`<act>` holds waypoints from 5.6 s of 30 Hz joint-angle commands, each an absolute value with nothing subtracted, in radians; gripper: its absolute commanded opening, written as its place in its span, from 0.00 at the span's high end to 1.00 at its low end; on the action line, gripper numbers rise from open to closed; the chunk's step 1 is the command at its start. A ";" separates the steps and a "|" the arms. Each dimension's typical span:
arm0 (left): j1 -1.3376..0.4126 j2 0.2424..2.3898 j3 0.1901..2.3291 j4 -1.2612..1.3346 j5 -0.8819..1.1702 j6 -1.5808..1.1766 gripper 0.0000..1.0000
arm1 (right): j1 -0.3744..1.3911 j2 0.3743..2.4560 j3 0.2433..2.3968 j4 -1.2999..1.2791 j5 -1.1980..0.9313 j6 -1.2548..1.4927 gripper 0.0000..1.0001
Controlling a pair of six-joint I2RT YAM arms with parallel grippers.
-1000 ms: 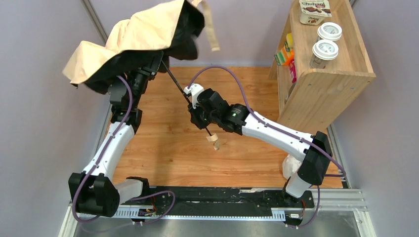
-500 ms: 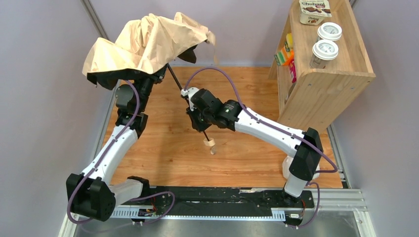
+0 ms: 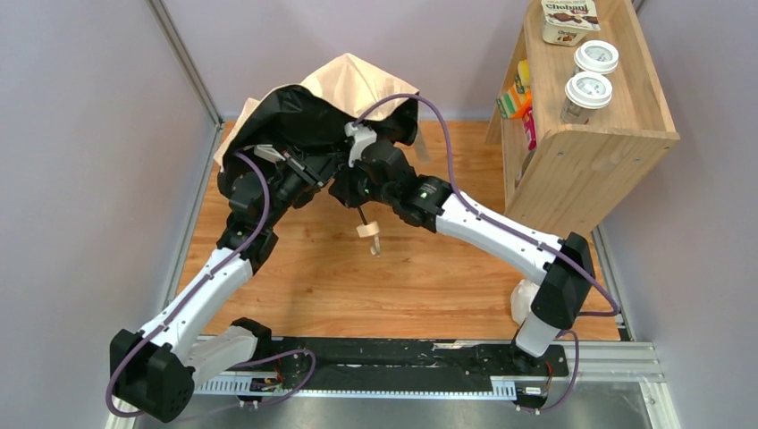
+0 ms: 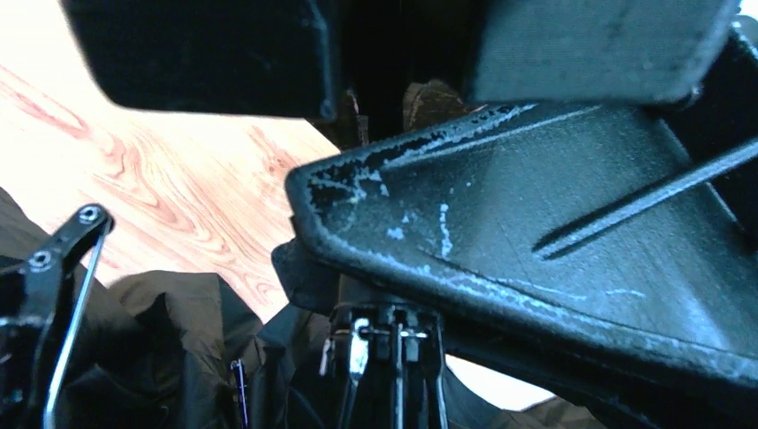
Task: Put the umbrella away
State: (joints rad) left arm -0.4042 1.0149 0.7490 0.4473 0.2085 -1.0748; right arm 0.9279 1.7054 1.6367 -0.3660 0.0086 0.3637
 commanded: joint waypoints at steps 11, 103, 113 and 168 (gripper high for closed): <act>-0.479 0.805 0.813 -0.125 0.641 -0.662 0.45 | 0.606 1.675 1.560 -0.033 -0.138 0.396 1.00; -0.316 0.821 1.178 -0.455 0.003 -0.868 1.00 | 1.041 1.376 1.065 0.233 0.169 0.173 0.00; -0.316 0.861 1.207 -0.528 -0.009 -0.979 1.00 | 1.049 1.497 1.085 0.288 0.126 0.250 0.34; -0.419 1.120 1.259 0.163 0.937 -0.697 0.80 | 0.720 1.388 0.957 0.678 -0.821 0.589 1.00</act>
